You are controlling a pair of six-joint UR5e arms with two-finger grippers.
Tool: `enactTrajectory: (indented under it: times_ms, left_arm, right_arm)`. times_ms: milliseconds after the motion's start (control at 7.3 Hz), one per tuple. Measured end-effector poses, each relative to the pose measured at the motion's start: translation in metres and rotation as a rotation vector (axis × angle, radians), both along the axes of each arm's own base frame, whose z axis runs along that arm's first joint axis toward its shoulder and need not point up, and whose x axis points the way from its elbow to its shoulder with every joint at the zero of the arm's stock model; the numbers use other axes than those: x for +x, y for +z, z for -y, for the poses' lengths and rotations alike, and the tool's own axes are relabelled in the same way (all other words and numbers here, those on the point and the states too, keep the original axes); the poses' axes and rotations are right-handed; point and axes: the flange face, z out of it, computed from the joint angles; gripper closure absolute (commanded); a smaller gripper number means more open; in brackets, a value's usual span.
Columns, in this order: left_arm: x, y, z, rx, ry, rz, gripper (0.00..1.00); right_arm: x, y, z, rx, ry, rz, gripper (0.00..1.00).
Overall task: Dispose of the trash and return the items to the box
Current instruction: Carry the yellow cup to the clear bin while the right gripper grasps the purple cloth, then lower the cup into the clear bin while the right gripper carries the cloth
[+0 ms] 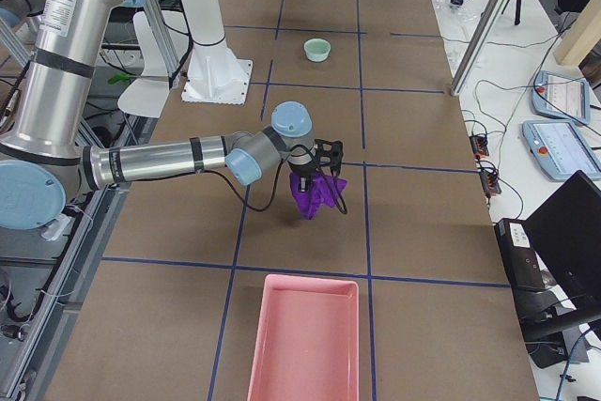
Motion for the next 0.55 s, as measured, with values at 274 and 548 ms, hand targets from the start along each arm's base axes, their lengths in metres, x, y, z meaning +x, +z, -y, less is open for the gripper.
enactTrajectory:
  times_ms: [274,548]
  left_arm:
    - [0.004,0.056,-0.033,-0.035,0.008,-0.009,1.0]
    - [0.01,0.103,-0.055,-0.07,0.011,-0.05,1.0]
  right_arm:
    - [0.045,-0.018,0.009,0.072,0.006,-0.048,1.0]
    - [0.096,-0.024,0.018,0.151,0.006,-0.111,1.0]
